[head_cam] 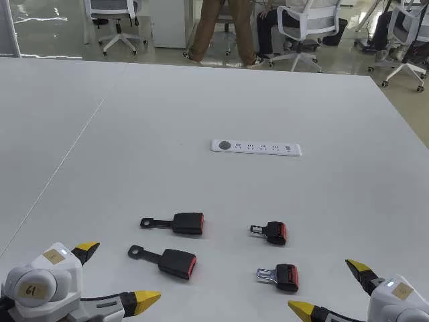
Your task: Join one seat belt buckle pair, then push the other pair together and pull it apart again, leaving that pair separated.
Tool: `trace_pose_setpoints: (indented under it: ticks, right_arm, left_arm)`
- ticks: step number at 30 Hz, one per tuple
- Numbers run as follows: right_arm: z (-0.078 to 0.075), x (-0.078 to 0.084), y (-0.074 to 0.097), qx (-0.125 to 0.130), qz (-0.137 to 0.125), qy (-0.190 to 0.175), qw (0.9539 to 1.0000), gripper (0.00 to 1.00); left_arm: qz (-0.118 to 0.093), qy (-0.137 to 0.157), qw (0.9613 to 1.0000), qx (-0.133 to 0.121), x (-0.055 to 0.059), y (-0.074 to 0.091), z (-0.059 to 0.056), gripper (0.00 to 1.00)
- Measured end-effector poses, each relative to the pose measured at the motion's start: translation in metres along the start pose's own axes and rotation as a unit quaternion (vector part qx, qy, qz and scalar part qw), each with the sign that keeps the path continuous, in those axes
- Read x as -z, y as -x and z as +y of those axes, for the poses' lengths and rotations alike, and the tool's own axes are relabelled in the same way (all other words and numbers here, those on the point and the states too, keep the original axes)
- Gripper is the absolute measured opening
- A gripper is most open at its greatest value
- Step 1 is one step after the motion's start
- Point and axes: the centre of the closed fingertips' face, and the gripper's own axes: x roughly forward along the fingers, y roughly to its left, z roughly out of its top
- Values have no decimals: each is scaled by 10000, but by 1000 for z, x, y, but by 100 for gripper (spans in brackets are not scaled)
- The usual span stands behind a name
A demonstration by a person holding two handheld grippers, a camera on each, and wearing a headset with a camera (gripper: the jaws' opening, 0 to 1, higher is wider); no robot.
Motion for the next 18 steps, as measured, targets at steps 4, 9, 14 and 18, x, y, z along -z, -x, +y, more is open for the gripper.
trace_pose_setpoints:
  ticks: [4,9,14,18]
  right_arm:
    - [1,1,1,-14,19,16,10000,92]
    - [1,3,3,-13,39,27,10000,92]
    - [0,5,5,-7,43,19,10000,92]
    - [3,7,7,-16,45,2,10000,92]
  left_arm:
    - [4,3,10000,-5,0,0,0,100]
    - [-13,4,10000,-18,0,1,1,100]
    - [6,0,10000,-9,0,2,-2,100]
    - [20,4,10000,-3,3,3,-3,100]
